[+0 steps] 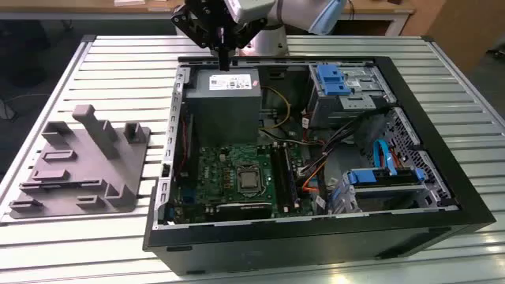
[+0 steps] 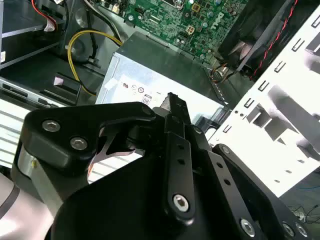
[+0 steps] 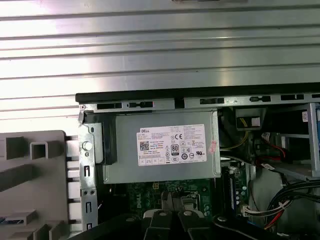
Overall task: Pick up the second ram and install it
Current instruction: 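Reach for the second ram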
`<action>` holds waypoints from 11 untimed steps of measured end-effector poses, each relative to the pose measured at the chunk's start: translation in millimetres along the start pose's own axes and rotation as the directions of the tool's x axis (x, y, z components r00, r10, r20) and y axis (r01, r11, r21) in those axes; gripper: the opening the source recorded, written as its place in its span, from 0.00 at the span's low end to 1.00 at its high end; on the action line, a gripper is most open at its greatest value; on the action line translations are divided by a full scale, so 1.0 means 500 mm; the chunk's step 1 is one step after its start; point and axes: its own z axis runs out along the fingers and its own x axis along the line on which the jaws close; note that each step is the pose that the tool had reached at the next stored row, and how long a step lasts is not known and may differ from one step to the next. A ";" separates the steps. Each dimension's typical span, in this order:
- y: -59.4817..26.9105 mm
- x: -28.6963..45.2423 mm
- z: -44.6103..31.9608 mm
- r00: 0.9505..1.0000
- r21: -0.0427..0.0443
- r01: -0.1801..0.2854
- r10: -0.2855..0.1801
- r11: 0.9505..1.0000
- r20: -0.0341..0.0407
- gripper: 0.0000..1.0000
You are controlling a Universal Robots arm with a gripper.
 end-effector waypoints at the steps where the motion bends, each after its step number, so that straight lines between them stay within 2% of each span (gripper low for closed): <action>1: 0.000 0.000 0.000 1.000 0.000 0.000 0.000 1.000 0.000 0.10; 8: 0.000 0.000 0.000 1.000 0.000 0.000 0.000 1.000 0.000 0.10; 11: -0.001 0.008 0.000 1.000 0.000 0.000 0.000 1.000 0.000 0.10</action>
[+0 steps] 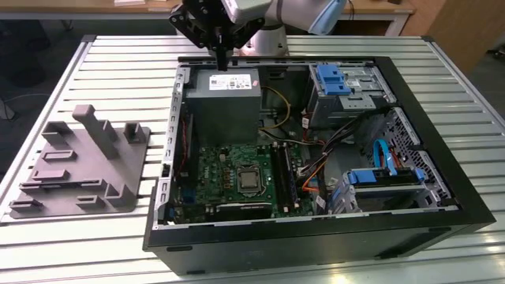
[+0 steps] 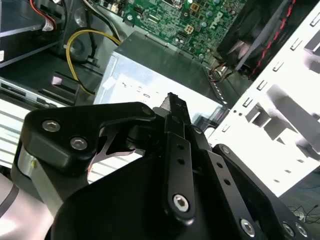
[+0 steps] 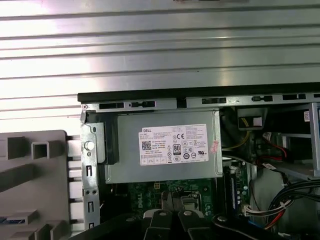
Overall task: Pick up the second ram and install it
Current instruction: 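Reach for the second ram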
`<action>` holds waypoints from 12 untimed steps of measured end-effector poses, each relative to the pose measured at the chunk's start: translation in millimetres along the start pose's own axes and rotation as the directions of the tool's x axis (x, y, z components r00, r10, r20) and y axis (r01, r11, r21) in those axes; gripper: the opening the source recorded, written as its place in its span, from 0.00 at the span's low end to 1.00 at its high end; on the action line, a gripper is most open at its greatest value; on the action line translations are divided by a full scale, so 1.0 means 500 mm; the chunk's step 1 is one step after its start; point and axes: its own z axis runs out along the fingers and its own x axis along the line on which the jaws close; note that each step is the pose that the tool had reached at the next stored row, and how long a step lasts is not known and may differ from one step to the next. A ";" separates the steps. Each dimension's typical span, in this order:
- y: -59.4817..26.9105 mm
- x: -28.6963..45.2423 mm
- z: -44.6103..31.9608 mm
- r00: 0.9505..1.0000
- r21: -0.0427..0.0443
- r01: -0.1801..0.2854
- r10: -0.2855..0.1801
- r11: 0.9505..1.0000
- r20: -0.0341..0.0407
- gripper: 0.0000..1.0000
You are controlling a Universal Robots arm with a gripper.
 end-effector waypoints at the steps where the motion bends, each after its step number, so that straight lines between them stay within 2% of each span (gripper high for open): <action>1: 0.000 0.005 0.000 1.000 0.000 0.000 0.000 1.000 0.000 0.10; 6: -0.002 0.034 -0.001 1.000 0.000 0.000 0.000 1.000 0.000 0.10; 12: -0.006 0.078 -0.001 1.000 0.000 0.000 0.000 1.000 0.000 0.10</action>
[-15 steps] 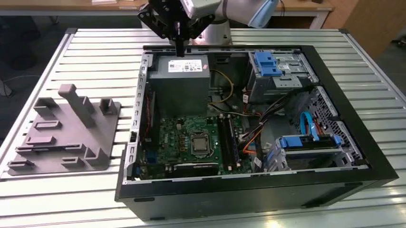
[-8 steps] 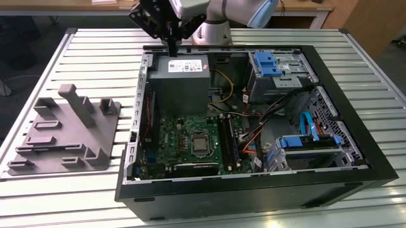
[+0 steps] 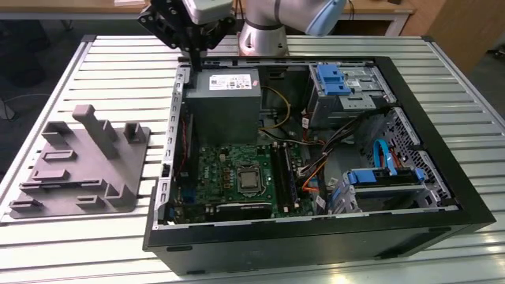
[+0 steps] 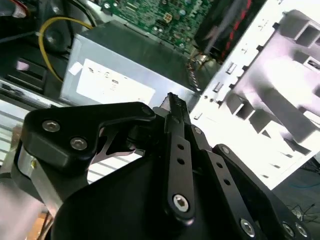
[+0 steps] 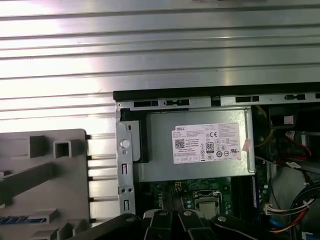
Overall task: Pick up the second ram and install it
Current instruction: 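Reach for the second ram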
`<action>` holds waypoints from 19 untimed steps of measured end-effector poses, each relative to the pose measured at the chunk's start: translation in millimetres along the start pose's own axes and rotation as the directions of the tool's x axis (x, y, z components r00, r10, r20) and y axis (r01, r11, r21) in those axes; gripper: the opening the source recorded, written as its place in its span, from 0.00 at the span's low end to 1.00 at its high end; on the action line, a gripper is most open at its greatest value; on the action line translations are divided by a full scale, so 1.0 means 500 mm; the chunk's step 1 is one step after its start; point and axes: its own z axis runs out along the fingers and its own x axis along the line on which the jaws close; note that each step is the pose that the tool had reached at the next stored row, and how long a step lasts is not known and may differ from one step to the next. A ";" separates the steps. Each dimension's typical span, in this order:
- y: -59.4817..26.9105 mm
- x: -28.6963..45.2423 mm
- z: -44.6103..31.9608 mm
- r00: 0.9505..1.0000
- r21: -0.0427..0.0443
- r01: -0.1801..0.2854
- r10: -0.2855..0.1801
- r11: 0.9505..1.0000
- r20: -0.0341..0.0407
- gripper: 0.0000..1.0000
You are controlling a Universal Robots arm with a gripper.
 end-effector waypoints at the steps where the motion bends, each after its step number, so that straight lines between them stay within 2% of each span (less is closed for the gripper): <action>1: -0.001 0.007 0.000 1.000 0.000 0.000 0.000 1.000 0.000 0.10; 19: -0.009 0.115 0.004 1.000 0.000 0.000 0.000 1.000 0.000 0.10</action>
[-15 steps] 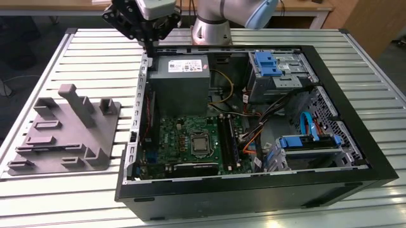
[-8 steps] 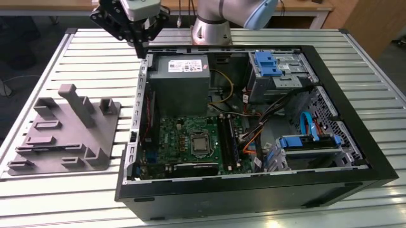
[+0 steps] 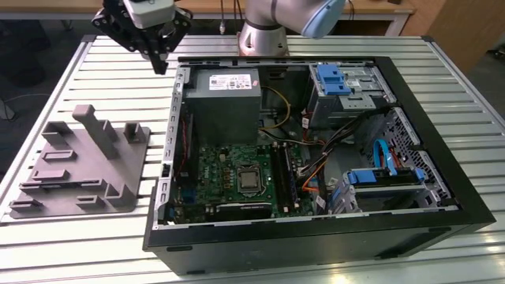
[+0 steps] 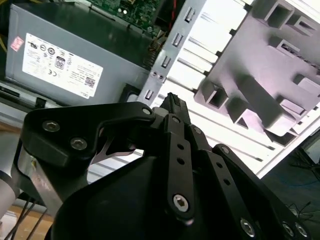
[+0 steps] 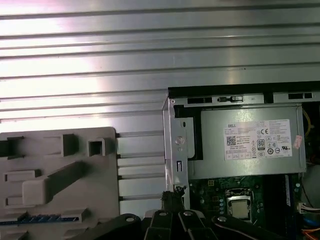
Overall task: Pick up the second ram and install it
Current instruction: 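Reach for the second ram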
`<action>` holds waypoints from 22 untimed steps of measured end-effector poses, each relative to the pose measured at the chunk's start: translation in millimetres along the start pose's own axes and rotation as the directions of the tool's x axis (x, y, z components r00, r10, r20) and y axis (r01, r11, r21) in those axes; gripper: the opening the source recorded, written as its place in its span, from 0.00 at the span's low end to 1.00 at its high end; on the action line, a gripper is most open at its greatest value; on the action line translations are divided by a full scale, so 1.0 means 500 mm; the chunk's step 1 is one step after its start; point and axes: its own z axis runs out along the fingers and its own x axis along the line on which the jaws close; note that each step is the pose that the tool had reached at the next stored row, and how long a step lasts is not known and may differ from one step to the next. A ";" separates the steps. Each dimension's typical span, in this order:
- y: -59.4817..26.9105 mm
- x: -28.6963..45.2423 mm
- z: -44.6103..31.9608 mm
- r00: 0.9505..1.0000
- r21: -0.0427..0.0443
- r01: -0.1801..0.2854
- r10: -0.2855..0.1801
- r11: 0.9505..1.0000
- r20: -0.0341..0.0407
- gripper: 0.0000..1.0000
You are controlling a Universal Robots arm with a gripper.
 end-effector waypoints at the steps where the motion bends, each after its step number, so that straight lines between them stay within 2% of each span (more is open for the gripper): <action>1: -0.001 0.007 0.000 1.000 0.000 0.000 0.000 1.000 0.000 0.10; 12: -0.007 0.086 0.003 1.000 0.000 0.000 0.000 1.000 0.000 0.10; 22: -0.011 0.136 0.005 1.000 0.000 0.000 0.000 1.000 0.000 0.10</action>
